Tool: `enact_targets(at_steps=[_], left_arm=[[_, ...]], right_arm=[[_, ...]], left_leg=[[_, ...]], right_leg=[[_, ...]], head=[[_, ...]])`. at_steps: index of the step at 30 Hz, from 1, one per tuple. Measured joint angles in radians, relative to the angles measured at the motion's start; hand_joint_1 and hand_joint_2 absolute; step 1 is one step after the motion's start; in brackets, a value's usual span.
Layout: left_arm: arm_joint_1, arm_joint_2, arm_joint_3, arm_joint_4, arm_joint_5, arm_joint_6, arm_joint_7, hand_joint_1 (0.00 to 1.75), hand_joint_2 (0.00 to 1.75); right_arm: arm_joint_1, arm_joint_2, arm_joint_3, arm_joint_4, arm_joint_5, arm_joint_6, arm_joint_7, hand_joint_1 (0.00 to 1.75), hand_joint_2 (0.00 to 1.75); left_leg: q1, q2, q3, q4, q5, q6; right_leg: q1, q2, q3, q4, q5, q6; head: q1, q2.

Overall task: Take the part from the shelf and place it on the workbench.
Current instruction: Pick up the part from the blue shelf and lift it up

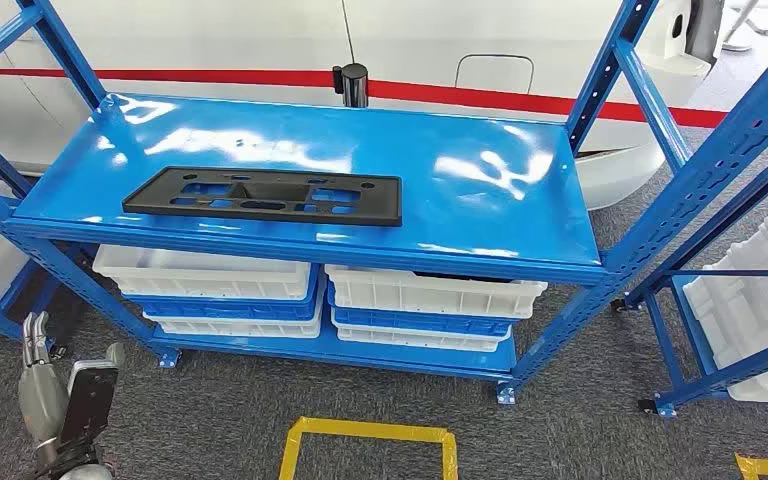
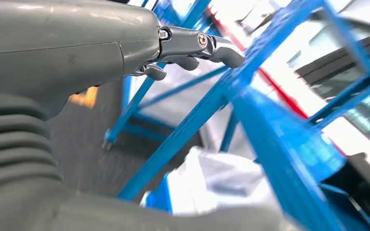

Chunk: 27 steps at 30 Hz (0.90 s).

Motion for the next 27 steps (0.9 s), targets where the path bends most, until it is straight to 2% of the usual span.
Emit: enact_targets(at_steps=[5, 13, 19, 27], left_arm=[[-0.04, 0.047, -0.044, -0.007, -0.097, 0.062, 0.055, 0.0, 1.75], [-0.16, 0.143, -0.105, 0.019, -0.258, 0.141, 0.157, 0.0, 1.75], [-0.264, 0.207, -0.151, 0.089, -0.369, 0.122, 0.242, 0.0, 1.75], [-0.371, 0.24, -0.203, 0.196, -0.428, 0.077, 0.287, 0.0, 1.75]], right_arm=[[-0.005, 0.001, -0.007, 0.004, 0.015, 0.005, 0.003, 0.0, 0.0], [-0.013, 0.003, -0.009, 0.012, 0.045, 0.018, 0.013, 0.0, 0.0], [-0.019, 0.004, -0.01, 0.016, 0.062, 0.031, 0.022, 0.0, 0.0], [-0.023, 0.007, -0.015, 0.02, 0.072, 0.043, 0.029, 0.0, 0.0]], left_leg=[[0.0, 0.0, 0.0, 0.0, 0.001, -0.001], [0.0, 0.0, 0.0, 0.0, 0.002, -0.001], [0.0, 0.0, 0.0, 0.0, 0.002, -0.001], [0.0, 0.0, 0.0, 0.0, 0.003, 0.0]], right_leg=[[0.0, 0.0, 0.0, 0.0, 0.0, 0.0], [0.0, 0.0, 0.001, 0.001, 0.0, 0.0], [0.0, 0.0, 0.009, 0.001, 0.001, 0.0], [0.0, 0.0, 0.01, 0.001, 0.001, 0.001]], head=[[0.0, 0.0], [0.0, 0.0], [0.0, 0.0], [0.0, 0.0]])
